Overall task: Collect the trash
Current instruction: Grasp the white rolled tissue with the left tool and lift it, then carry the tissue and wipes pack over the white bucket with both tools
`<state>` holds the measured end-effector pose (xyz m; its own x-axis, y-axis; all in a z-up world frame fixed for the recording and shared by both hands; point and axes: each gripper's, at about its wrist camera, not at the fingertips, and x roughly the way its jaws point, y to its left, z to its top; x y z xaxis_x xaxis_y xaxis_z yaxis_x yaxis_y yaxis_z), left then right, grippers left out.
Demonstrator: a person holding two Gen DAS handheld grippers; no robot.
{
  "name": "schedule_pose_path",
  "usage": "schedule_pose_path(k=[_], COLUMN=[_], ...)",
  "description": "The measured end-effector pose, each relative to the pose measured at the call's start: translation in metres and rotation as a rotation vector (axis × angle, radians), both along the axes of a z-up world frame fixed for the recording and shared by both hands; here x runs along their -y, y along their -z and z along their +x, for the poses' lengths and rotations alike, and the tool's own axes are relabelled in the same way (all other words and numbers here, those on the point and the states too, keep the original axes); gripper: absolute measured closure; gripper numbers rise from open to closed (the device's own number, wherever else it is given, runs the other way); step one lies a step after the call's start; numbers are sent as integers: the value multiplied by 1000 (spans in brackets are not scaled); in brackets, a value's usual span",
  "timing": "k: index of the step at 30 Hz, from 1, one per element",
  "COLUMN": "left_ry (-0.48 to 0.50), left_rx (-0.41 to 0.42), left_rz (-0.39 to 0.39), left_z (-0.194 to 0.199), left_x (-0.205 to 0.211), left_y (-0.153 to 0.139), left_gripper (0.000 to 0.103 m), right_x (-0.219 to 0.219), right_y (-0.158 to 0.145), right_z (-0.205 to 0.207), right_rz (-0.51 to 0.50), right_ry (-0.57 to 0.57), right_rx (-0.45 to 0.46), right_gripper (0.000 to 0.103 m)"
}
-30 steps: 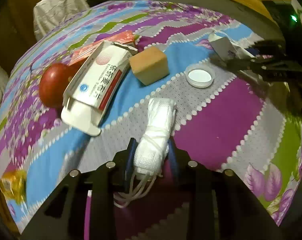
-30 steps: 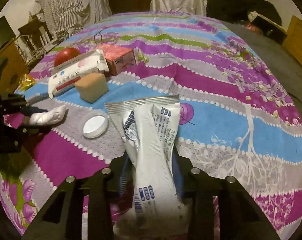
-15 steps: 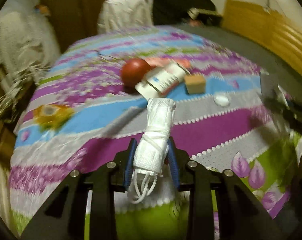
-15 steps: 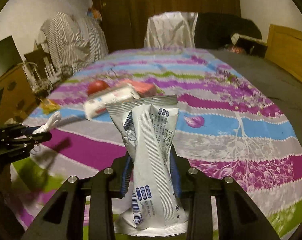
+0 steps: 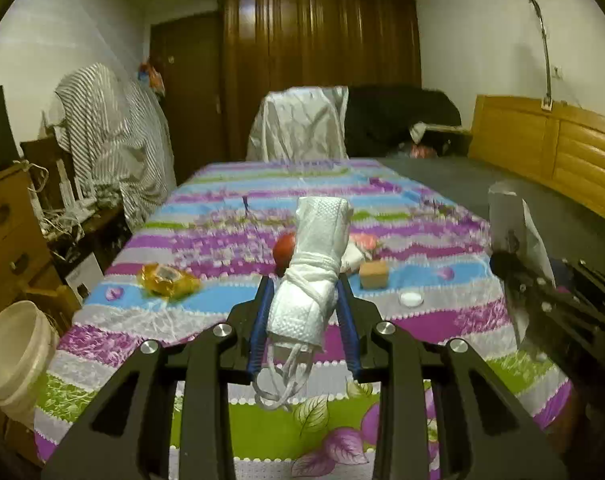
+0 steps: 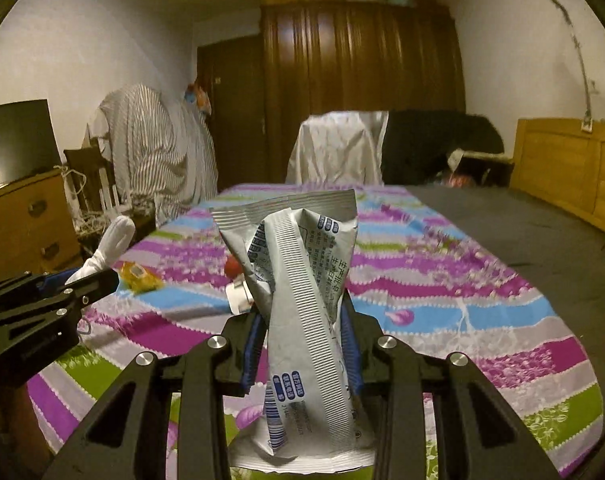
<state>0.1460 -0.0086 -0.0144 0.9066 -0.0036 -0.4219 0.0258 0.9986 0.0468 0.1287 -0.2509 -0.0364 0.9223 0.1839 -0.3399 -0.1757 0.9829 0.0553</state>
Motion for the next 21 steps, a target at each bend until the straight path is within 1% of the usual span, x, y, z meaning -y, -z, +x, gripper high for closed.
schedule_pose_path(k=[4,8,15,21], left_ry=[-18,-27,-39,-46], left_rx=[42,61,69,76], left_rz=[-19,-26,-36,-38], left_z=[-12,-21,-31,-39], left_x=[0,-1,-5,-6], left_y=[-10,-18,-25,-28], left_gripper=[73,73,73,73], right_x=[-5,-8,-9,-9], right_y=[-13,-23,-35,-39], right_z=[-23,-37,-50,-56], right_rz=[-6,-6,-4,-2], right_ry=[-1,-11,-25,-29], right_rx=[43,65,88,93], right_gripper=[68,68,68,68])
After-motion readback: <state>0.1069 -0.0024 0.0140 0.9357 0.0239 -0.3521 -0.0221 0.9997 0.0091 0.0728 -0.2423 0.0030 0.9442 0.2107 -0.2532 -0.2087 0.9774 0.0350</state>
